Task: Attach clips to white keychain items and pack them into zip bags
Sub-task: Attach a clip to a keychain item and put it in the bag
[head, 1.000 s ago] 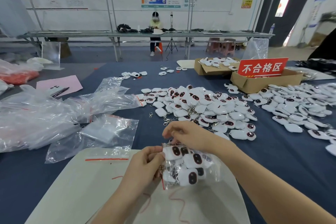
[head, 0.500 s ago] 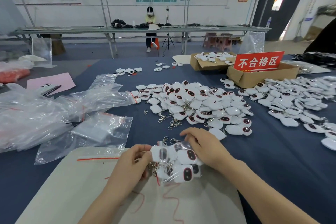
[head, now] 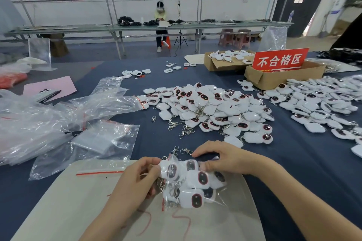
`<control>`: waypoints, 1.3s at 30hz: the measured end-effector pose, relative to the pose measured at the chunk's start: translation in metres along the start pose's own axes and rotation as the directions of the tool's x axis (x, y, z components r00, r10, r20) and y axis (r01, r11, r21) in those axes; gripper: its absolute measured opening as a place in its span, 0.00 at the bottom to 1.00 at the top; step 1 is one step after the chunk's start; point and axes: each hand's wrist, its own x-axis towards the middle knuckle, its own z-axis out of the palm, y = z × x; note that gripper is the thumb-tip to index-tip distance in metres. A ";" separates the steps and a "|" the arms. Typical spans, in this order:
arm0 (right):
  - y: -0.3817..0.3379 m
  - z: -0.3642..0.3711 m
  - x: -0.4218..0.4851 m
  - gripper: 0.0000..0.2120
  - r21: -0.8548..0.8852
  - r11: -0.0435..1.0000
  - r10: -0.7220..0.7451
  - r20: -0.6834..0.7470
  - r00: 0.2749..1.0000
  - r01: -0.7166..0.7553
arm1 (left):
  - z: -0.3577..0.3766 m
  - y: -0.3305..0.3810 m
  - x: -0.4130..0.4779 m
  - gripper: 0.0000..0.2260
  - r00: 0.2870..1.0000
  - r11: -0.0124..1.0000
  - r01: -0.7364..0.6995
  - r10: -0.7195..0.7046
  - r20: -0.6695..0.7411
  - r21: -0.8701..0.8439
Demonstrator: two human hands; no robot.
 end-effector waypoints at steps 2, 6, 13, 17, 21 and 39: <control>0.005 0.009 0.001 0.14 -0.097 0.995 -0.020 -0.053 0.998 0.015 | -0.001 0.000 0.000 0.07 1.000 1.000 -0.005 0.006 0.011 -0.004; 0.007 0.022 -0.002 0.13 -0.200 0.978 -0.087 -0.150 0.985 0.056 | 0.000 0.000 0.002 0.07 1.000 1.000 -0.006 0.005 0.018 0.014; -0.002 0.023 -0.014 0.12 -0.046 0.994 -0.107 -0.240 0.965 0.098 | -0.001 0.000 0.002 0.07 1.000 0.999 -0.007 0.006 0.018 0.035; 0.002 0.021 -0.028 0.14 0.020 0.997 -0.075 -0.142 0.987 0.079 | -0.001 -0.001 0.001 0.08 1.000 1.000 -0.004 0.004 0.009 0.025; 0.007 0.019 -0.043 0.25 0.052 0.998 -0.017 -0.037 0.999 0.019 | -0.001 -0.001 0.002 0.07 1.000 1.000 0.006 -0.006 0.010 -0.001; -0.004 0.016 -0.043 0.27 -0.129 0.991 -0.025 0.026 0.999 0.029 | -0.003 -0.004 0.002 0.11 0.998 0.999 -0.018 0.020 0.064 -0.036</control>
